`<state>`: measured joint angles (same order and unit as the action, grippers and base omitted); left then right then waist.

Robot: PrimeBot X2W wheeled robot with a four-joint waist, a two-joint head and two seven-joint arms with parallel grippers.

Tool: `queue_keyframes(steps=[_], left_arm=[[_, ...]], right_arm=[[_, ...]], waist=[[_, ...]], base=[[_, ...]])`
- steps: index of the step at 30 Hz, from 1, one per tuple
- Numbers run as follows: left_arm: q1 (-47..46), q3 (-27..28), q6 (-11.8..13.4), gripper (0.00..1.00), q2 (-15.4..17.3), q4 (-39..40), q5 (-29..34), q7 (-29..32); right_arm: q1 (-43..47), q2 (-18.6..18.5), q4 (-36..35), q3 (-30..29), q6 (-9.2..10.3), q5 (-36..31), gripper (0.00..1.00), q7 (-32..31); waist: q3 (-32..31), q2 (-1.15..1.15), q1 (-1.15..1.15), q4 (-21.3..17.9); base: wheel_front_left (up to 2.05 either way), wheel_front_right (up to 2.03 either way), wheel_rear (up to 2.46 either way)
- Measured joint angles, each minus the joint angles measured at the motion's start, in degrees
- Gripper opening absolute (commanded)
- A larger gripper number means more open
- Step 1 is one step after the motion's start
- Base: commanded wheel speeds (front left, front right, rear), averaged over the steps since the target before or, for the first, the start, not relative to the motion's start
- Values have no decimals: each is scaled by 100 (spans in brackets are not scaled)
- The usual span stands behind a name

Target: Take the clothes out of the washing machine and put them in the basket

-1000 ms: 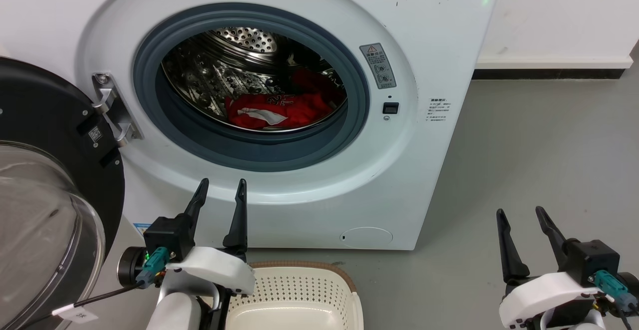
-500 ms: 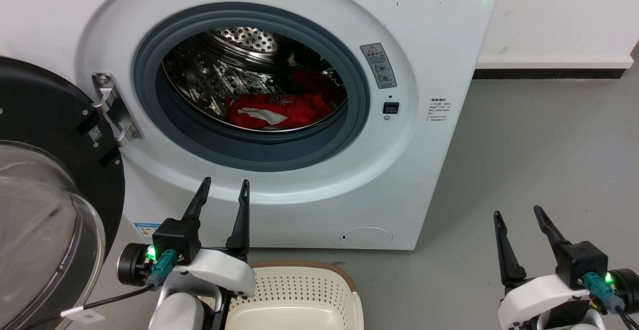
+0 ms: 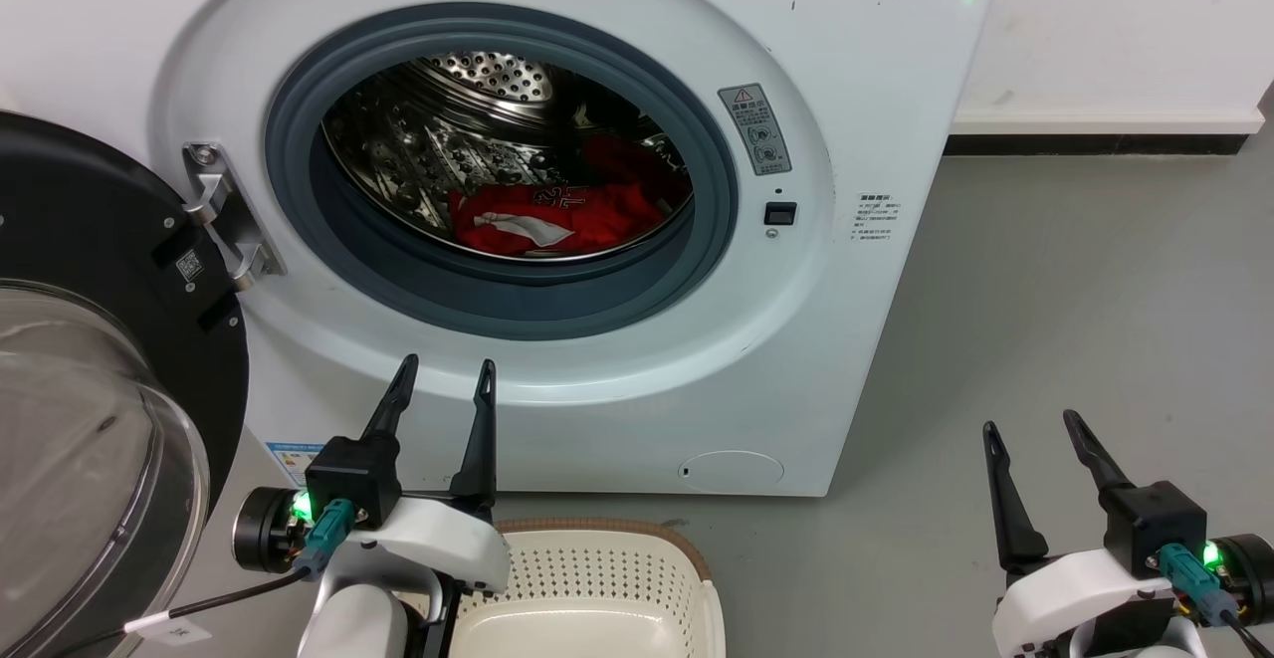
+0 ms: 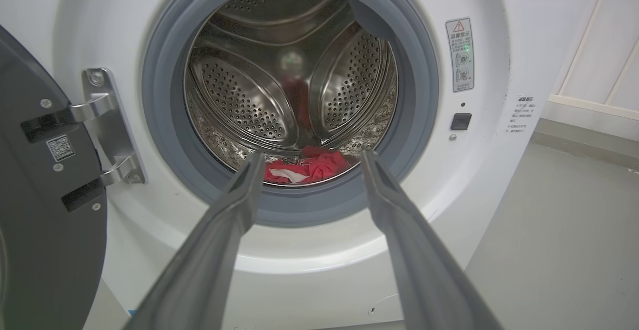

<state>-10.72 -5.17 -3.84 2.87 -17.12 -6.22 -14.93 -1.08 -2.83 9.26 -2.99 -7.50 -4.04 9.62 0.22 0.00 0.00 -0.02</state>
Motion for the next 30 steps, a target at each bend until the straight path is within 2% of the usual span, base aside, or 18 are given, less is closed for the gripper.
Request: queue_keyframes(steps=[13,18,23,30], left_arm=[[-26,-21,59,100,0,0,4,-13],[-216,-8,176,100,0,0,2,-14],[-603,-38,342,100,-1,-94,-49,-14],[-1431,12,438,100,-1,-557,-64,-14]], right_arm=[[-4,0,-55,-2,0,13,100,-2],[-81,0,-227,33,0,30,100,-15],[-210,-2,-459,84,0,46,100,-16],[-487,-2,-721,166,0,57,100,-18]], waist=[[94,0,0,11],[274,0,0,-15],[579,0,0,-78],[1150,0,0,-244]], base=[[0,0,0],[0,0,0],[0,0,0],[0,0,0]])
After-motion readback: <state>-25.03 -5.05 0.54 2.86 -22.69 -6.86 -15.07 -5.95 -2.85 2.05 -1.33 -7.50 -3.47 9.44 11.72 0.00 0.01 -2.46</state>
